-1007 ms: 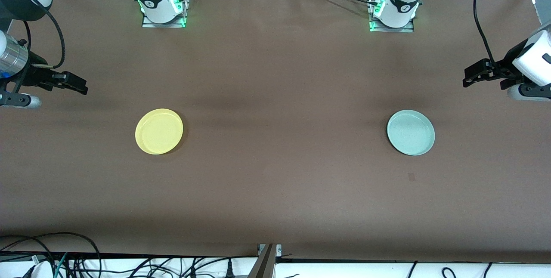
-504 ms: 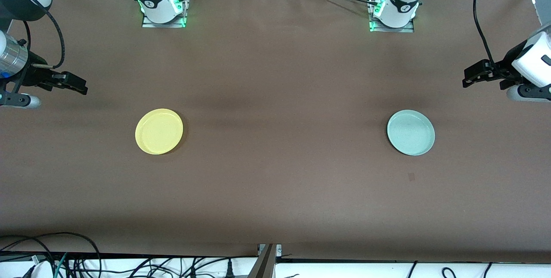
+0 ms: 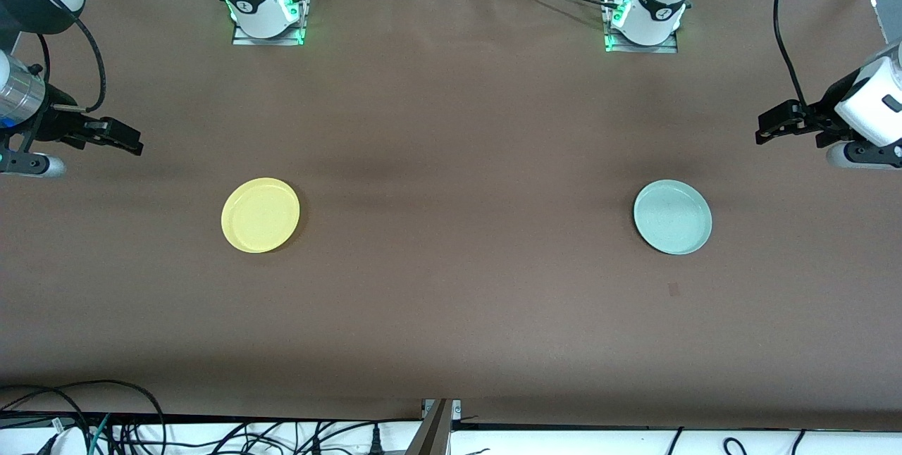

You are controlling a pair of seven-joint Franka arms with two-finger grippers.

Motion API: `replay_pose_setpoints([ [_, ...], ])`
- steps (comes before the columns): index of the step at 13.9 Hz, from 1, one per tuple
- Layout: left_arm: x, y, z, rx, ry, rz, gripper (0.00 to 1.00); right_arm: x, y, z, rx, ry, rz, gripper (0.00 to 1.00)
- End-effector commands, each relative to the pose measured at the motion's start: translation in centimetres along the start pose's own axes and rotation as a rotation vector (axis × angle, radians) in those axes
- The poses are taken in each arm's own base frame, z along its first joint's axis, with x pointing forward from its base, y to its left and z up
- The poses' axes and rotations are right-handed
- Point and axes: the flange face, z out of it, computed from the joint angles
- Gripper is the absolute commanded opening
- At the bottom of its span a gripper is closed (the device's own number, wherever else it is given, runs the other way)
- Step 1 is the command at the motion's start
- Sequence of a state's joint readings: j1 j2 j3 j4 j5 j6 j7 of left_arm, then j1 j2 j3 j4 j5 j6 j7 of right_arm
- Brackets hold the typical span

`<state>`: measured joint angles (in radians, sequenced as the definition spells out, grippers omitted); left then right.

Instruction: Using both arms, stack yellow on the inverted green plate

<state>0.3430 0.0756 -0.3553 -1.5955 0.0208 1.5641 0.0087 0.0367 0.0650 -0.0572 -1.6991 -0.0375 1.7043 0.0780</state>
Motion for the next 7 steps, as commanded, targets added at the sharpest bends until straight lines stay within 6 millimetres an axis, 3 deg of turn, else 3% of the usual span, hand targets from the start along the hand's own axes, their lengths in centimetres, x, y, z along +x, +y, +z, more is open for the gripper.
replay_pose_setpoints([
  [1, -0.1, -0.24, 0.3, 0.032, 0.005, -0.002, 1.0, 0.22, 0.87, -0.54, -0.009, 0.008, 0.007, 1.0],
  [7, -0.13, -0.32, 0.71, 0.036, 0.003, -0.005, 1.0, 0.16, 0.75, -0.5, -0.004, 0.003, 0.01, 1.0],
])
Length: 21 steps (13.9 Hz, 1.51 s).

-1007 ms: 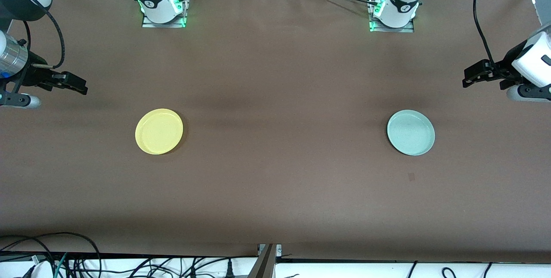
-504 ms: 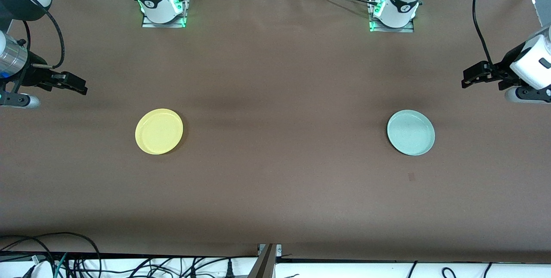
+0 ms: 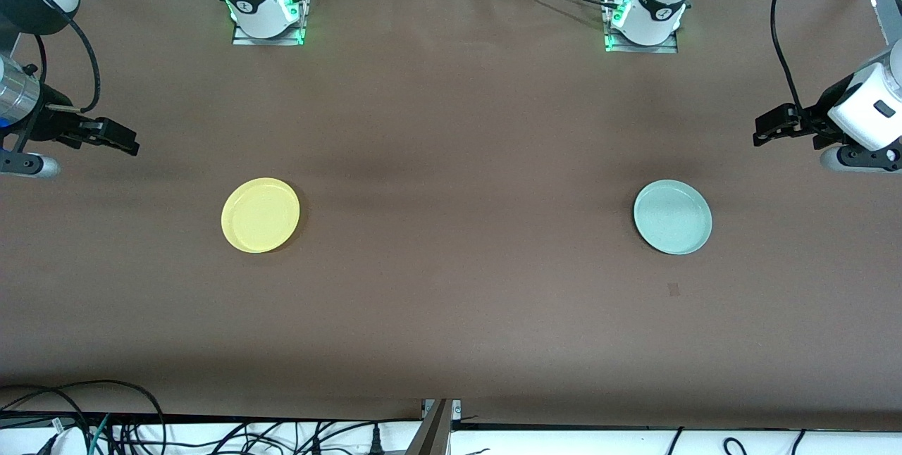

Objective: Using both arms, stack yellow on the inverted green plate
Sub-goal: 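Move the left gripper down to the green plate's rim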

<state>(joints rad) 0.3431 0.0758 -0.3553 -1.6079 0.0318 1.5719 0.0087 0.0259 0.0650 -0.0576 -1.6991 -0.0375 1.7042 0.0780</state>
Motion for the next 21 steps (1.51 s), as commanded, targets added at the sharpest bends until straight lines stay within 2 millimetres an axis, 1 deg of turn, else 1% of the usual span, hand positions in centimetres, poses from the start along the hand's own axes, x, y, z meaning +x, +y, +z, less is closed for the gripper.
replay_pose_setpoints([
  [1, -0.3, -0.2, 0.2, 0.027, 0.006, -0.005, 1.0, 0.1, 0.0, -0.5, -0.007, 0.004, -0.001, 1.0],
  [4, 0.1, -0.2, -0.2, 0.027, 0.045, -0.006, 1.0, 0.1, 0.1, -0.5, -0.005, 0.002, -0.004, 1.0],
  [6, 0.2, -0.3, 0.1, 0.026, 0.042, -0.007, 1.0, 0.1, 0.1, -0.5, -0.005, 0.002, -0.004, 1.0],
  [7, 0.5, -0.4, 0.3, 0.023, 0.051, -0.008, 1.0, 0.1, 0.1, -0.5, -0.007, 0.002, -0.004, 1.0],
  [8, 1.1, -0.6, 1.3, 0.021, 0.058, -0.007, 1.0, 0.1, 0.1, -0.4, -0.005, 0.0, -0.004, 1.0],
  [11, 2.3, -1.2, 5.8, 0.024, 0.057, -0.006, 1.0, 0.1, 0.2, -0.4, -0.005, 0.0, -0.003, 1.0],
  [12, 2.9, -1.7, 7.5, 0.057, 0.053, 0.004, 1.0, 0.1, 0.2, -0.4, -0.007, -0.001, -0.004, 1.0],
  [13, 3.8, -2.5, 9.5, 0.069, 0.037, 0.008, 1.0, 0.1, 0.2, -0.3, -0.005, -0.004, -0.004, 1.0],
  [15, 5.8, -5.7, 14.0, 0.034, 0.018, -0.018, 1.0, 0.1, 0.2, -0.3, -0.005, -0.004, -0.004, 1.0],
  [17, 6.8, -7.2, 18.6, 0.0, -0.026, -0.033, 1.0, 0.1, 0.2, -0.4, -0.005, -0.001, -0.004, 1.0],
  [18, 6.4, -7.8, 21.2, -0.013, -0.071, -0.045, 1.0, 0.1, 0.2, -0.4, -0.007, -0.003, -0.004, 1.0],
  [19, 5.6, -8.1, 23.3, -0.016, -0.081, -0.059, 1.0, 0.1, 0.3, -0.4, -0.005, -0.001, -0.003, 1.0],
  [21, 3.8, -7.3, 26.2, -0.009, -0.036, -0.058, 1.0, 0.2, 0.4, -0.2, -0.004, 0.0, 0.011, 1.0],
])
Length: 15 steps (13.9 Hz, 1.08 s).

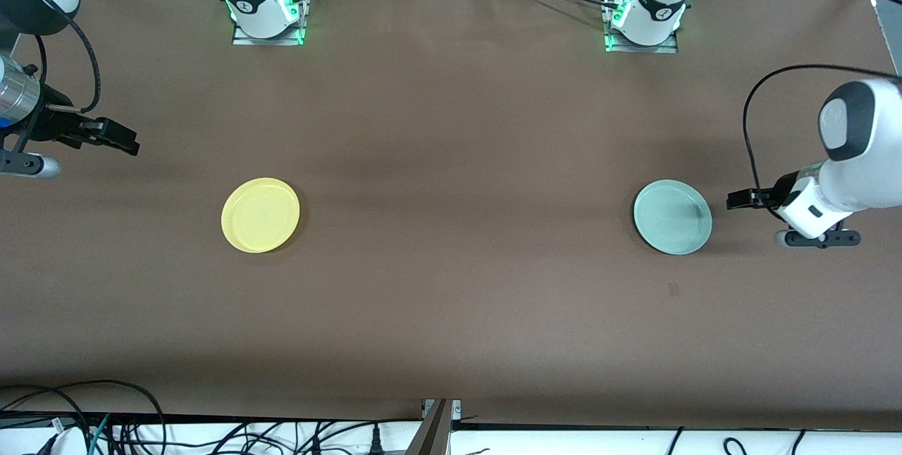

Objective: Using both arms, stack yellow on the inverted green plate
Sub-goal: 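Move the left gripper down to the green plate's rim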

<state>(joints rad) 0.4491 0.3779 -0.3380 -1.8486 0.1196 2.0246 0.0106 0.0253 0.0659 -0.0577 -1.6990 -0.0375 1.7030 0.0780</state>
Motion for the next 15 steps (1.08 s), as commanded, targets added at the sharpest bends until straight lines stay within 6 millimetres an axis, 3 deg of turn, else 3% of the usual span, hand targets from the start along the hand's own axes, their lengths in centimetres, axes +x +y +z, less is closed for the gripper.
replay_pose_setpoints([
  [1, -3.1, 0.8, 3.5, 0.031, 0.05, -0.008, 1.0, 0.2, 0.4, -0.2, -0.003, 0.002, 0.012, 1.0],
  [4, -4.0, 0.2, 7.2, 0.012, 0.083, -0.028, 1.0, 0.4, 0.7, 0.2, -0.004, -0.007, 0.018, 1.0],
  [7, -3.7, -1.9, 11.6, -0.015, 0.065, -0.036, 1.0, 0.3, 0.7, 0.2, -0.003, -0.009, 0.013, 1.0],
  [9, -3.5, -3.3, 12.7, 0.018, 0.077, -0.006, 1.0, 0.3, 0.7, 0.3, -0.002, -0.015, 0.012, 1.0],
  [15, -3.0, -3.1, 14.8, -0.006, 0.086, -0.008, 0.99, 0.3, 0.7, 0.3, 0.0, -0.017, 0.012, 1.0],
])
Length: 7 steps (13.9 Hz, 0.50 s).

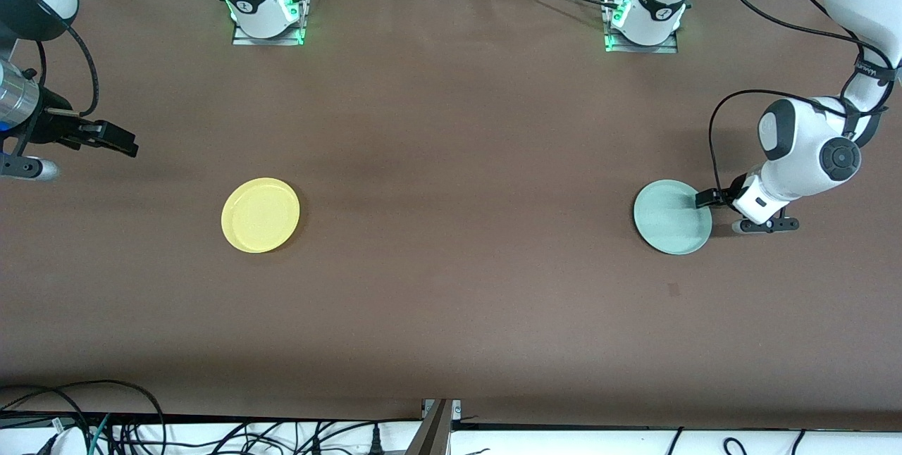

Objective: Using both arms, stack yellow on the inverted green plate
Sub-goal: 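Move the left gripper down to the green plate's rim, then grasp the green plate rim with the left gripper and lift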

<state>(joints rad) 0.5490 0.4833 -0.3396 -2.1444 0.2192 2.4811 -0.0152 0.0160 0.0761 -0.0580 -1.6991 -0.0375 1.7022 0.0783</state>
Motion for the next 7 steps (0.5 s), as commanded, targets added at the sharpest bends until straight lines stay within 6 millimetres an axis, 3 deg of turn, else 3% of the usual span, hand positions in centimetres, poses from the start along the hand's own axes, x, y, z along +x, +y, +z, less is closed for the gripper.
replay_pose_setpoints([
  [1, 0.5, 0.1, 0.1, 0.007, 0.012, 0.012, 0.87, -0.1, 0.3, -0.5, 0.001, -0.002, 0.003, 1.0],
  [3, 0.4, 0.1, 0.1, 0.01, 0.005, 0.016, 0.53, -0.2, 0.1, -0.6, 0.001, -0.001, 0.002, 1.0],
  [4, 0.4, 0.2, 0.1, 0.009, 0.003, 0.019, 0.41, -0.2, 0.2, -0.6, 0.001, -0.001, 0.002, 1.0],
  [7, 0.3, 0.1, -0.1, 0.012, -0.004, 0.034, 0.23, 0.3, 1.2, -1.0, 0.006, 0.027, 0.017, 1.0],
])
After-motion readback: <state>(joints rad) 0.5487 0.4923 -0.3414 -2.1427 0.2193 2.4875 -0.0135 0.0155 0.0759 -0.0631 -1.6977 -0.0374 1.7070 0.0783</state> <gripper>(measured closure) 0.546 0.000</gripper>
